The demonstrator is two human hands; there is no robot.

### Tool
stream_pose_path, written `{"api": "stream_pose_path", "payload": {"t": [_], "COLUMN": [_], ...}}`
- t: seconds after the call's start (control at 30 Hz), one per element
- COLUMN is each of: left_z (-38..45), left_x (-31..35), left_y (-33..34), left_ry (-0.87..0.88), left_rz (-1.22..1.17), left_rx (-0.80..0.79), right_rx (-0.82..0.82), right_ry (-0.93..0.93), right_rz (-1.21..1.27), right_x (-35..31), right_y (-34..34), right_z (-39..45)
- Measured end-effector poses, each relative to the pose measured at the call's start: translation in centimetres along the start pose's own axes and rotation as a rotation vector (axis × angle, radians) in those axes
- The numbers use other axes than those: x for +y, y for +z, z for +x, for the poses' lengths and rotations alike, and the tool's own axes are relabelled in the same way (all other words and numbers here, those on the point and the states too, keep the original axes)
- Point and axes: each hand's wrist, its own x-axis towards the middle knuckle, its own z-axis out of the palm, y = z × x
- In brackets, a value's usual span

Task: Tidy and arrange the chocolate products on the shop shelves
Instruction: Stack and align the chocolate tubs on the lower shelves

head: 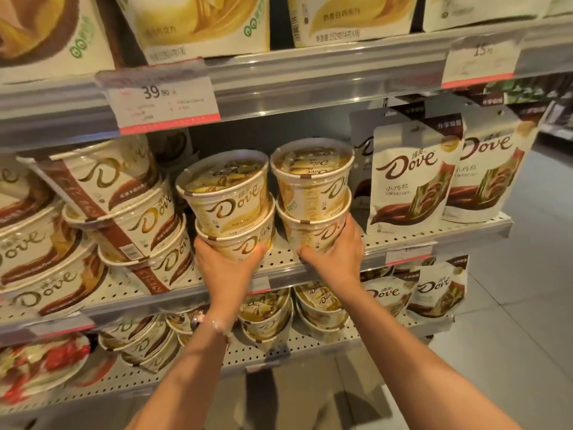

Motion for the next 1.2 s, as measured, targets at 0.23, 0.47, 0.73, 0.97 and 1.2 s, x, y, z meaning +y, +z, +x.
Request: {"api": "stream_pose_path", "payload": {"t": [0.23, 0.47, 0.73, 0.97, 1.2], "left_z": [0.6, 1.2, -2.3, -1.4, -0.7], "left_x": [-0.7, -1.0, -0.5, 0.9, 0.1], "left_y": [-1.3, -2.2, 0.4, 1.3, 0.6], "left_ry": [0.054, 0.075, 0.075, 0.031, 0.060], "left_rz": [0.010, -0.005, 0.006, 0.069, 0.056], "left_rx": [-0.116, -0.156, 0.061, 0.147, 0.114], "right_rx": [0.254, 0.168, -0.109, -0.174, -0.087], "right_ry": [0.090, 0.066, -0.045, -0.018, -0.003], "right_rz": [-0.027, -0.085, 0.025, 0.062, 0.031], "right_x": [-1.2, -0.9, 0.9, 0.9, 1.2], "right_y": [2.1, 1.3, -1.9, -1.7, -1.2], "right_z": [-1.5, -1.5, 1.4, 2.7, 2.1]}}
